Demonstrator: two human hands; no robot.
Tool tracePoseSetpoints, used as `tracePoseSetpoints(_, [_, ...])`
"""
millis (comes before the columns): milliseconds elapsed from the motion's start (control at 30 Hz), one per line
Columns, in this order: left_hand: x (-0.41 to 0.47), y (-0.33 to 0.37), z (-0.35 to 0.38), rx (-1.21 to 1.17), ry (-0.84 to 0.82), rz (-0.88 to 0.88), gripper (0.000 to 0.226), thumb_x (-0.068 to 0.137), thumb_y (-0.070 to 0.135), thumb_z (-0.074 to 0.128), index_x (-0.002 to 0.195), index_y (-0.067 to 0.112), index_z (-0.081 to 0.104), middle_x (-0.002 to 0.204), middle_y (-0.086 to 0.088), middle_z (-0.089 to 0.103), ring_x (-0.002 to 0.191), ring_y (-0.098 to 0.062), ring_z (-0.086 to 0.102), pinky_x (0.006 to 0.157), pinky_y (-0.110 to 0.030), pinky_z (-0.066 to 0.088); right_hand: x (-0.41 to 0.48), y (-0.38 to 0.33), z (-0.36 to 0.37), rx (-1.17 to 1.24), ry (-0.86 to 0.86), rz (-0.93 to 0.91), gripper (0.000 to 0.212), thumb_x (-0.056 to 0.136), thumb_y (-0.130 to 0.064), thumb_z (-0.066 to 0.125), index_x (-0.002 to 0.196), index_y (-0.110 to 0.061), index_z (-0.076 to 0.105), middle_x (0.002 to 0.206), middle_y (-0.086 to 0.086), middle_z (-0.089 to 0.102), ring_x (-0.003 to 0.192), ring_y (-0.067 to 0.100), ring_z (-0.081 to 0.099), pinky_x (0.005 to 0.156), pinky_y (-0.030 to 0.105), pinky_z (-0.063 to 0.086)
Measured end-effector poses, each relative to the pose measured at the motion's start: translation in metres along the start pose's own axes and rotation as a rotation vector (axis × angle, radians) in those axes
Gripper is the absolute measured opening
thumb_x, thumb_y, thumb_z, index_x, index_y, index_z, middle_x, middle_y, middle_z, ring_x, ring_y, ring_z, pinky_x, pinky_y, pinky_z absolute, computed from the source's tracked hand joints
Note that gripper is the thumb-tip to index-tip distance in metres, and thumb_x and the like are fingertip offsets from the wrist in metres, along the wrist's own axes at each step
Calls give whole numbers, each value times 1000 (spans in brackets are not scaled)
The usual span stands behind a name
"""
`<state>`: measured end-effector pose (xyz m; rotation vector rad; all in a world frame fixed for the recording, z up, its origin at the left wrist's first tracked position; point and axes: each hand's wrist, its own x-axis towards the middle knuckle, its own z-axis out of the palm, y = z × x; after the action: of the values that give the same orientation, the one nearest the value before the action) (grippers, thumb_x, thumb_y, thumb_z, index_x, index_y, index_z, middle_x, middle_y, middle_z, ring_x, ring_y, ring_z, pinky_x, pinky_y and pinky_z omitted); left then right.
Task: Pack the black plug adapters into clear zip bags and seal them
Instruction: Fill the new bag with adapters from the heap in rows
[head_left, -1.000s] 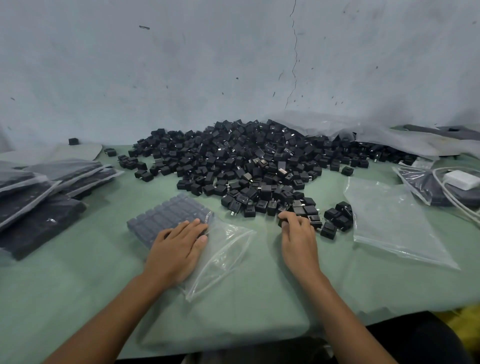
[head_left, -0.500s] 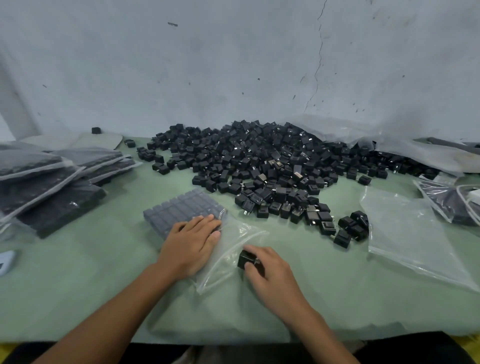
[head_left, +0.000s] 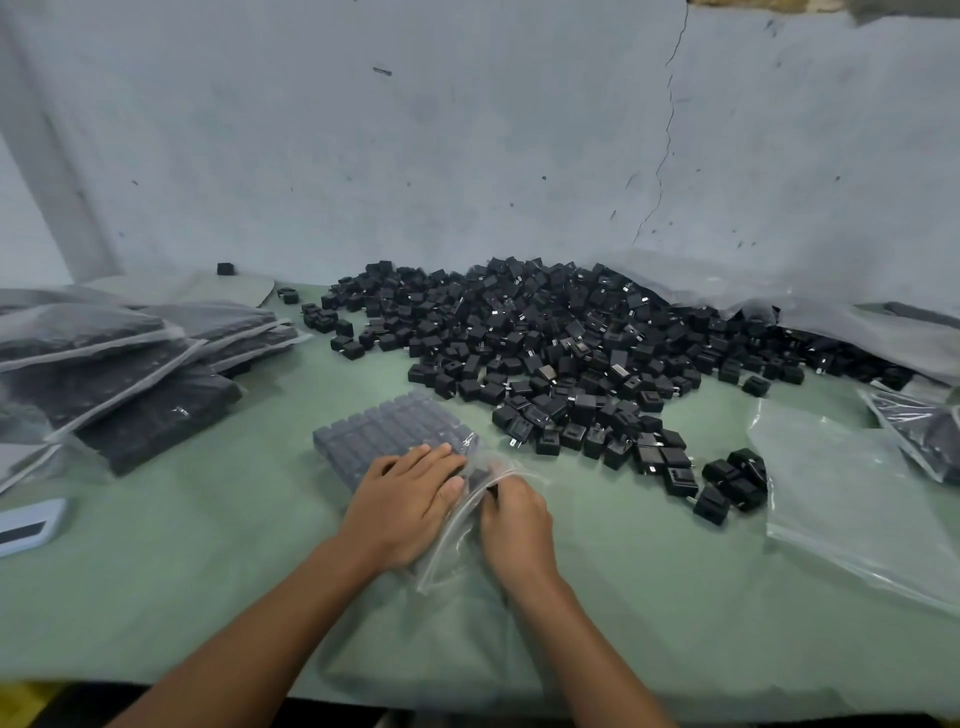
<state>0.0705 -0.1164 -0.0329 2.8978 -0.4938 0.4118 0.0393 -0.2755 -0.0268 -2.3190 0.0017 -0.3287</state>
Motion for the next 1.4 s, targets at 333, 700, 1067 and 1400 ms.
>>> tracePoseSetpoints(333, [-1, -1, 1, 23, 17, 18, 59, 102, 56, 7, 148, 40, 39, 156, 16, 37, 146, -8, 29, 112, -32, 20, 19, -20, 7, -279, -78, 16, 26, 97, -6, 40, 115, -12, 57, 114, 10, 61, 102, 35, 64, 80, 39, 50])
tracePoseSetpoints(700, [-1, 0, 1, 55, 16, 17, 65, 97, 60, 2, 148, 42, 38, 156, 18, 35, 146, -7, 28, 111, -31, 20, 13, -13, 11, -180, -34, 54, 25, 94, -21, 45, 110, -16, 63, 110, 8, 65, 97, 35, 64, 80, 38, 51])
tracePoseSetpoints(1067, [0, 3, -7, 73, -58, 41, 56, 101, 56, 4, 150, 47, 28, 162, 15, 24, 149, -9, 20, 112, -34, 16, 16, -6, 14, -187, -96, 18, 36, 98, -37, 42, 124, -17, 57, 111, 10, 68, 101, 36, 65, 83, 37, 51])
tracePoseSetpoints(1400, [28, 9, -11, -56, -59, -15, 50, 104, 50, 13, 133, 38, 52, 130, 10, 51, 114, -13, 43, 93, -36, 29, 19, -2, 17, -207, -128, 78, 39, 93, -27, 48, 131, -19, 52, 113, 9, 69, 103, 32, 66, 83, 33, 49])
